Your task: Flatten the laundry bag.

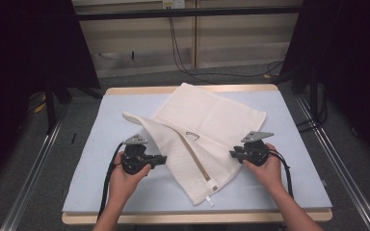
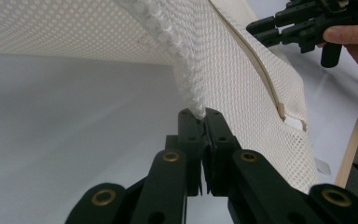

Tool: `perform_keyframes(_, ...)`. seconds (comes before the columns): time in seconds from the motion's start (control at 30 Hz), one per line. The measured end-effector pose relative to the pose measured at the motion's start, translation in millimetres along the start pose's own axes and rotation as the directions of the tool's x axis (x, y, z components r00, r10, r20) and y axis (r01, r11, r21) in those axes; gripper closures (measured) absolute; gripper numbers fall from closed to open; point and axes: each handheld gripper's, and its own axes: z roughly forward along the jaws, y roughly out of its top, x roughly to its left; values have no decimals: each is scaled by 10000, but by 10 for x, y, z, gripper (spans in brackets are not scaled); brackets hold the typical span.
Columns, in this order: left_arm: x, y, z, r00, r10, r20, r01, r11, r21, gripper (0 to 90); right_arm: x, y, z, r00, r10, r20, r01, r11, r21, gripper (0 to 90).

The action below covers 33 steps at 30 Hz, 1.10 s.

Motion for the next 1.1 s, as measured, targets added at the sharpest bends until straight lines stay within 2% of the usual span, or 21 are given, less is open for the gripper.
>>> perform_keyframes(0.03, 0, 0, 0, 10000, 0, 0, 0, 10000, 0, 869, 0, 0, 0, 10000, 0, 0, 0, 10000, 0, 773)
perform_keyframes(0.07, -7, -15, -8, 10000, 28, 6, -28, 10000, 53, 869, 1, 13, 2, 9999, -13, -164, 12, 10000, -2, 858)
perform_keyframes(0.13, -16, -25, -6, 10000, 4, 4, -4, 10000, 95, 868, 5, 35, -1, 10000, -74, -52, 75, 9999, 118, 882)
perform_keyframes(0.2, -25, -51, -7, 10000, -32, 50, 31, 9999, 165, 867, 14, 56, -6, 9999, 16, 116, -17, 9999, 109, 887)
perform_keyframes(0.23, -26, -58, -12, 10000, -7, 38, 6, 9997, 243, 866, 9, 64, -4, 9997, -86, 207, 85, 9999, 60, 888)
perform_keyframes(0.3, -32, -70, -11, 10000, -36, 78, 34, 9996, 276, 865, 7, 73, -11, 9998, 31, 202, -33, 9999, 96, 889)
perform_keyframes(0.33, -40, -89, -16, 10000, 4, 53, -5, 9994, 336, 864, -12, 83, -22, 9994, 82, 328, -77, 9999, -149, 887)
perform_keyframes(0.53, -63, -149, -45, 10000, -71, -27, 72, 9988, 486, 844, -16, 84, 12, 9999, 156, 18, -156, 9999, 16, 852)
perform_keyframes(0.67, -23, -194, -122, 9995, -106, -286, 115, 9994, 331, 601, 4, 121, 17, 9998, 163, 87, -164, 9998, 61, 793)
perform_keyframes(0.7, -13, -209, -136, 9991, -80, -424, 95, 9993, 356, 601, 4, 121, 17, 9998, 163, 87, -164, 9998, 61, 793)
perform_keyframes(0.73, 25, -234, -168, 9983, -41, -581, 60, 9995, 324, 556, 7, 121, 36, 9998, 152, 146, -154, 9998, 85, 746)
perform_keyframes(0.77, 25, -234, -168, 9983, -41, -581, 60, 9995, 324, 500, 7, 121, 36, 9998, 152, 146, -154, 9998, 85, 746)
perform_keyframes(0.8, 48, -239, -187, 9974, -61, -714, 81, 9996, 273, 500, 6, 120, 45, 9998, 178, 133, -180, 9998, 116, 743)
perform_keyframes(0.83, 72, -242, -212, 9963, -55, -863, 77, 9997, 250, 458, 2, 121, 51, 9998, 177, 118, -178, 9998, 75, 732)
perform_keyframes(0.87, 124, -253, -248, 9934, -7, -1148, 24, 9999, 142, 367, -5, 129, 49, 9997, 189, 172, -190, 9998, 35, 690)
perform_keyframes(0.9, 124, -253, -248, 9934, -7, -1148, 24, 9999, 142, 301, -3, 132, 50, 9996, 232, 156, -233, 9997, 24, 667)
perform_keyframes(0.93, 172, -270, -258, 9885, 71, -1510, -28, 9996, 287, 243, -2, 133, 51, 9995, 275, 137, -275, 9996, 18, 654)
perform_keyframes(0.97, 197, -279, -261, 9867, 116, -1621, -59, 9994, 355, 208, -3, 132, 53, 9995, 285, 116, -285, 9996, 22, 638)
perform_keyframes(1.03, 224, -288, -263, 9874, 105, -1579, -50, 9994, 354, 183, -3, 129, 56, 9996, 261, 136, -261, 9997, 9, 623)
perform_keyframes(1.1, 286, -298, -294, 9830, 28, -1838, 13, 9998, 221, 150, 12, 122, 56, 9996, 272, 123, -272, 9996, -20, 601)
